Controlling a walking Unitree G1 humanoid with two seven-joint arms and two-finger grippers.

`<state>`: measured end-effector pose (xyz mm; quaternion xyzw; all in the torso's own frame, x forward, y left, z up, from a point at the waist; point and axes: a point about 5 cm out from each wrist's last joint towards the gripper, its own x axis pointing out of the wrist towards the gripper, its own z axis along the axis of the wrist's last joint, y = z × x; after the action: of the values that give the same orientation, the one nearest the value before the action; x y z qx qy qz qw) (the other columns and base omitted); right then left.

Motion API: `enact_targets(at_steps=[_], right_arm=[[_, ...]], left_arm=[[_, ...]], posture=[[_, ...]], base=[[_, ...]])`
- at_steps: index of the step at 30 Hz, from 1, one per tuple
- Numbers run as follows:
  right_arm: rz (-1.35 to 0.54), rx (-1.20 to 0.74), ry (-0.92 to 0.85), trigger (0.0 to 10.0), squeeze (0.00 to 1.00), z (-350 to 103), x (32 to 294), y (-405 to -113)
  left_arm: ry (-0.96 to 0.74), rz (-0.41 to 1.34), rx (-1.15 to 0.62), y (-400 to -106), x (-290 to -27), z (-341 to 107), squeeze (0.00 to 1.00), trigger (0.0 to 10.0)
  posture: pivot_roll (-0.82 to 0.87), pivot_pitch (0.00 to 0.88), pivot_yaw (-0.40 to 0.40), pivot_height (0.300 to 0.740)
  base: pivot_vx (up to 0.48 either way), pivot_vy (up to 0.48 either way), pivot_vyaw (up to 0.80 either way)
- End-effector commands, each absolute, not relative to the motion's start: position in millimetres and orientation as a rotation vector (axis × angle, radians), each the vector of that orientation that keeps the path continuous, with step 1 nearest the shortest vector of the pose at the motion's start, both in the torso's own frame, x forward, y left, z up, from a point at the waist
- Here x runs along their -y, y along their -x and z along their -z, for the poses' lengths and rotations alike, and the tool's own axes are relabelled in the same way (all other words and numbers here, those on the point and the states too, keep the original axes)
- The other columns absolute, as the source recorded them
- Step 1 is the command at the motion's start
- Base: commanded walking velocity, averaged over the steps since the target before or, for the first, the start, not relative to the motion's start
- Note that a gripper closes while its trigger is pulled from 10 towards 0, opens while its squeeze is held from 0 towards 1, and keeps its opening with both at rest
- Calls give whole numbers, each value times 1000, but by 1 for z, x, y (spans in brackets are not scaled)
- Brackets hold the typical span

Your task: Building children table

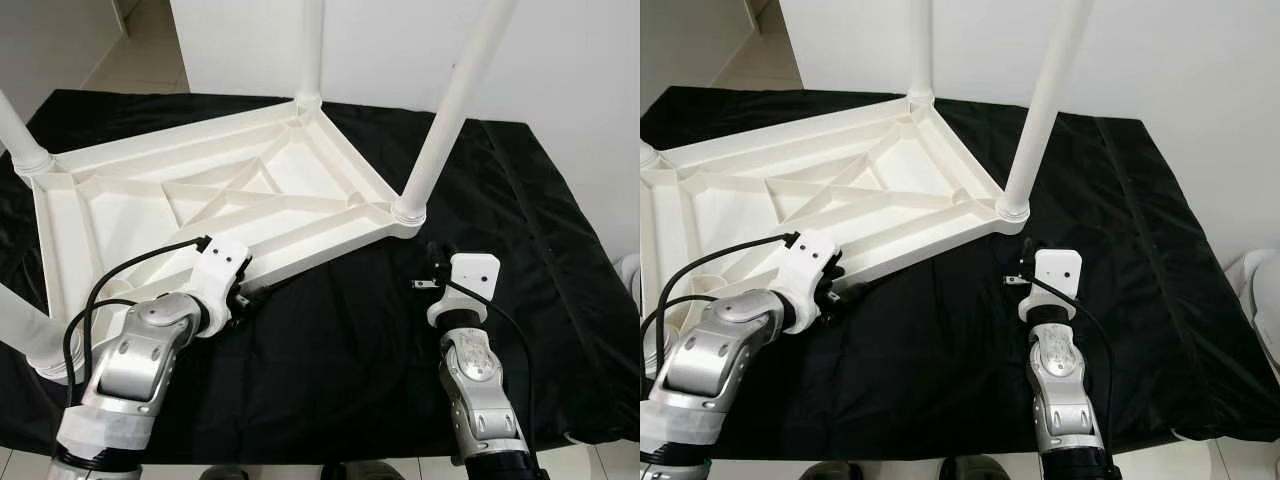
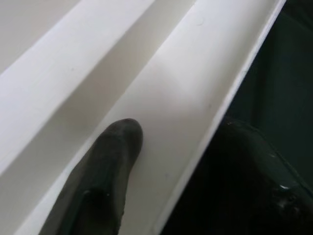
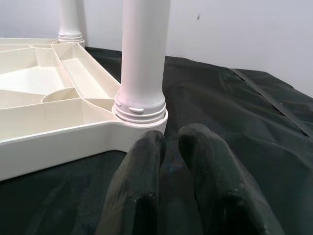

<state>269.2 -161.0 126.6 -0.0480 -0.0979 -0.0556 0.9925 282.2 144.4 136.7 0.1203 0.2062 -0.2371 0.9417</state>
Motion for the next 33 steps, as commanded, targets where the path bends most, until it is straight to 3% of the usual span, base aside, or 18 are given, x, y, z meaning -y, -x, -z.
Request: enact_targets(at_steps=[1, 2, 3, 10, 20, 25, 33], right_arm=[[115, 194, 101, 10000, 0, -125, 161, -270], [115, 194, 101, 10000, 0, -125, 161, -270], [117, 194, 101, 10000, 0, -125, 161, -270], [127, 196, 99, 10000, 0, -125, 162, -269], [129, 193, 98, 10000, 0, -124, 161, -267], [123, 189, 101, 10000, 0, -123, 160, -268], [118, 189, 105, 10000, 0, -122, 159, -268]], left_arm=[[-262, 383, -423, -285, -148, -140, 0, 9176], [-262, 383, -423, -285, -148, -140, 0, 9176], [-259, 338, -410, -286, -149, -144, 0, 9961], [-214, 119, -355, -294, -162, -158, 0, 10000], [-227, 73, -369, -283, -163, -161, 0, 10000], [-231, 271, -270, -288, -150, -168, 0, 10000], [-299, 461, -369, -280, -143, -146, 0, 10000]], posture=[[76, 68, -36, 740], [76, 68, -36, 740], [76, 67, -33, 740], [72, 66, -24, 740], [74, 74, -26, 740], [85, 78, -32, 740], [86, 70, -29, 740]], base=[[0, 0, 0], [0, 0, 0], [0, 0, 0], [0, 0, 0], [0, 0, 0], [0, 0, 0], [0, 0, 0]])
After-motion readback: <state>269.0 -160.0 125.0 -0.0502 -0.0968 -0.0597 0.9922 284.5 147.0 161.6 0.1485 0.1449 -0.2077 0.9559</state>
